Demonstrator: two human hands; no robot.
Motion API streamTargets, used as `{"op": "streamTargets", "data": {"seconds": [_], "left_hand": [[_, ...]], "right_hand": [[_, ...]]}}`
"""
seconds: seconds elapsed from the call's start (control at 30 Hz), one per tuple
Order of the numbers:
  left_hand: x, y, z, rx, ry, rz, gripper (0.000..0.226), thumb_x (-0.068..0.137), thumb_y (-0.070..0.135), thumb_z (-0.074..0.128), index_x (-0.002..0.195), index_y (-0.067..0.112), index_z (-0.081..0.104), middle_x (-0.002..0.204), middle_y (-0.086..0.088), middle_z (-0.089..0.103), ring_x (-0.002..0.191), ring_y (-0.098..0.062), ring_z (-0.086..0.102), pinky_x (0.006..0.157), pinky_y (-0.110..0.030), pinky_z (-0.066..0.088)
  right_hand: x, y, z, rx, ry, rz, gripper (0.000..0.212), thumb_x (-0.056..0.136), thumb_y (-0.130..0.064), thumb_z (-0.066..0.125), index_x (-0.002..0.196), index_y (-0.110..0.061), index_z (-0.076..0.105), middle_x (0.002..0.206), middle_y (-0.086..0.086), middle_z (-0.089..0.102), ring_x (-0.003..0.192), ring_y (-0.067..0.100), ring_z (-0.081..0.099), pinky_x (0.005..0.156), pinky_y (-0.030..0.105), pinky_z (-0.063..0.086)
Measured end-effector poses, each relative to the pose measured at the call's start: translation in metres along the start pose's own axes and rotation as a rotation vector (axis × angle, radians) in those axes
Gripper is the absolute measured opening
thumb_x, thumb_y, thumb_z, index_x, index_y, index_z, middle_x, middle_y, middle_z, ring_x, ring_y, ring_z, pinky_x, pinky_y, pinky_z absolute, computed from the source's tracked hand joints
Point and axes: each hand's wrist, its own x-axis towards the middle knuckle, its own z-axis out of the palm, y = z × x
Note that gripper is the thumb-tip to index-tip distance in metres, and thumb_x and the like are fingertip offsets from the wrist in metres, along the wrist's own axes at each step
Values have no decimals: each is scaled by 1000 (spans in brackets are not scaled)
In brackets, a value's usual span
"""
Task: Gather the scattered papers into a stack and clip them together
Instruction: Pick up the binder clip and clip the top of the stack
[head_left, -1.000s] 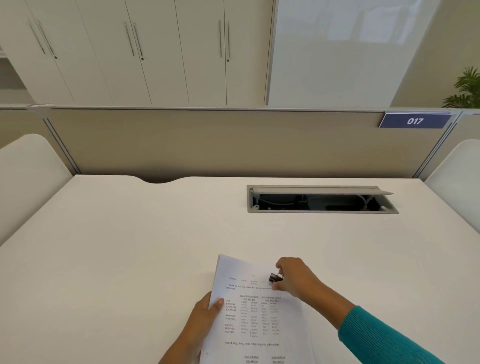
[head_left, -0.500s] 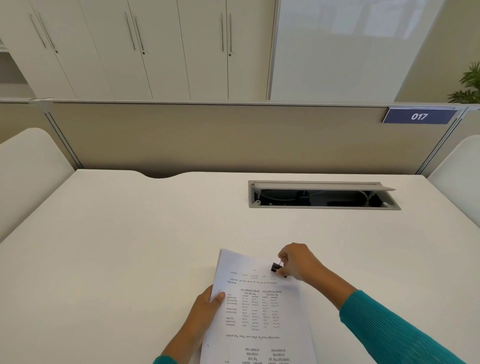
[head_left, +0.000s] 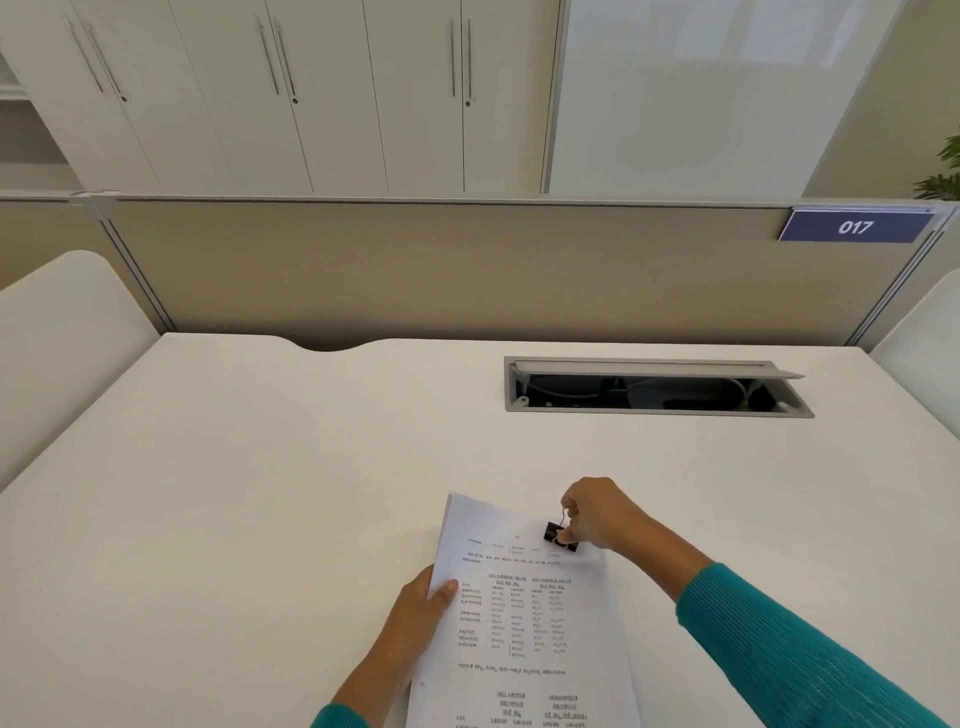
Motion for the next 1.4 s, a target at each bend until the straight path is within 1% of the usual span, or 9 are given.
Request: {"op": "streamTargets", "data": {"seconds": [0.07,0.3,0.5,0.6,0.67,0.83,1.03,1.2,1.4], "left_hand": [[1,-1,0,9,-2,6,22,96,16,46,116,12,56,106,-11,70,95,-30,68,84,-42,55],[2,-3,-1,12,-7,14,20,96,17,47,113,15,56,105,-9,71,94,-27,69,82,-40,56],[1,-5,0,14,-16,45,17,96,20,47,109,19,57,104,-8,71,93,-27,69,82,-42,57],[-2,-8,1,7,-4,60,16,95,23,47,104,21,60,93,-1,75,83,-20,73,66,-29,58],[-5,-8,1,-1,-7,71,16,95,24,47,102,23,62,89,2,76,80,-18,73,61,-25,56],[-6,-10,-1,-32,-36,87,18,94,26,47,104,22,62,93,3,76,83,-21,73,64,-28,58],[-3,-15,-2,-81,-56,99,20,94,24,48,107,17,62,99,-5,75,89,-27,72,76,-41,58],[-2,-18,-2,-117,-54,113,20,94,23,49,108,17,62,99,-6,75,88,-28,72,73,-40,59],[-3,-18,-2,-133,-51,125,20,94,21,48,108,17,62,99,-6,75,89,-27,72,71,-37,59]], "right_hand": [[0,-2,0,-29,-5,21,47,80,-26,69,120,-4,55,122,7,60,97,18,56,82,27,46],[-2,-5,-1,-15,21,26,50,80,-25,70,124,-7,54,123,6,60,110,22,59,91,28,47],[-5,-4,-14,388,227,-230,33,77,-11,73,109,-6,65,105,9,70,92,16,68,83,17,50],[-4,-13,-15,384,205,-318,31,77,-10,73,107,-10,67,103,7,71,88,11,69,73,4,45],[-3,-19,-17,355,185,-361,32,77,-12,73,108,-10,66,104,5,71,89,10,68,72,3,44],[-3,-31,-30,299,162,-429,31,78,-10,72,109,-8,67,104,7,71,91,13,68,79,13,49],[-3,-37,-35,227,127,-473,29,77,-12,73,106,-10,68,102,5,72,90,13,67,71,7,46],[-1,-53,-37,157,47,-541,30,76,-16,75,104,-10,69,101,6,72,90,15,67,78,19,50],[8,-63,-49,163,-63,-545,32,74,-17,76,106,-12,68,102,5,72,88,10,66,70,7,46]]}}
